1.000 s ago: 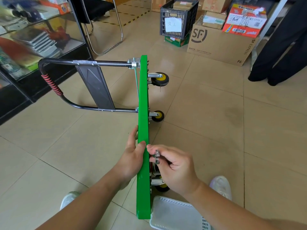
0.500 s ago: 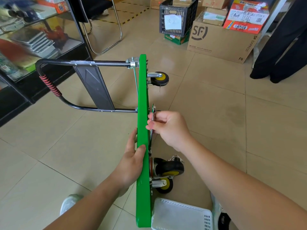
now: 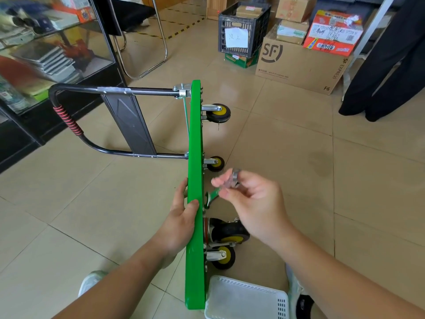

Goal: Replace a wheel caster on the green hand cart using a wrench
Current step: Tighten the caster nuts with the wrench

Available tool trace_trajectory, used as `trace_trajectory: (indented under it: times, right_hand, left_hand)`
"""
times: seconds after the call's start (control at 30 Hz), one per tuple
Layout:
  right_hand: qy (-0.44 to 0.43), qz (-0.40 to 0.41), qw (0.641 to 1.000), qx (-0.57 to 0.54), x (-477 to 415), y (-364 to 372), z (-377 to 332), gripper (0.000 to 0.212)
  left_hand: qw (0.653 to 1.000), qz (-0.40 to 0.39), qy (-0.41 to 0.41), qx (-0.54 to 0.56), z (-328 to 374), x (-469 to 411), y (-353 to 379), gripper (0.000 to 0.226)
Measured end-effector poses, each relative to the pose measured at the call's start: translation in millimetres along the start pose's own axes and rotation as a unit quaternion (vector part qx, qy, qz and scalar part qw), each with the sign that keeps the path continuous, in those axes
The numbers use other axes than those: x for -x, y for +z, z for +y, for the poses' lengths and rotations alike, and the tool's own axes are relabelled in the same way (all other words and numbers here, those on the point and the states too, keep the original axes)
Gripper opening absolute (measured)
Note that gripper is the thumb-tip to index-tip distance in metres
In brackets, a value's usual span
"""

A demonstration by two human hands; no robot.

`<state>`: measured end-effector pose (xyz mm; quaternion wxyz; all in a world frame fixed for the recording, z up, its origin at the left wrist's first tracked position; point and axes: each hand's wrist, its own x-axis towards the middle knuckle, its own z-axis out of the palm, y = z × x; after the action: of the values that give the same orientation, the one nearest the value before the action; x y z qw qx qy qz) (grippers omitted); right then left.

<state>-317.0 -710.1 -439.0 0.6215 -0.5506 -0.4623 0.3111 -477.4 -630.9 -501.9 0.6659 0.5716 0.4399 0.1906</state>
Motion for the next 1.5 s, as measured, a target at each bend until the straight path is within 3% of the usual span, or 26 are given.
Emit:
trace_trajectory:
  times: [0.27,0.6,0.67,0.83,0.97,1.13,1.3,1.5]
  right_hand:
    - [-0.122,0.012,0.989,0.087,34,14,33,0.022]
    - [-0.152,-0.012,0.981,0.118,27,26,42,0.019]
    - [-0.132,-0.007,0.985,0.114,22,29,40,0.017]
    - [0.017,0.017,0.997,0.067,-7,27,32,0.017]
    - [0.147,0.002,0.988,0.052,-44,28,23,0.021]
    - [0.224,-0.008,0.974,0.044,-72,31,27,0.018]
    - [0.224,-0.012,0.974,0.032,-72,29,28,0.019]
    - [0.087,0.002,0.996,-0.019,-30,12,4,0.029]
  left_hand:
    - [1.000,0.009,0.017,0.000,-4,-2,0,0.052]
    - [1.000,-0.001,0.027,-0.004,-3,-2,0,0.054]
    - [1.000,0.002,0.024,0.005,-3,-2,1,0.055]
    - [1.000,0.018,0.009,0.007,-6,-1,2,0.059]
    - [1.000,0.023,0.004,0.009,-7,-3,1,0.061]
    - [1.000,0.015,-0.002,0.015,-10,-5,-1,0.062]
    - [1.000,0.010,-0.011,0.018,-10,-5,-3,0.054]
    - [1.000,0.005,-0.008,0.008,-4,-1,-2,0.053]
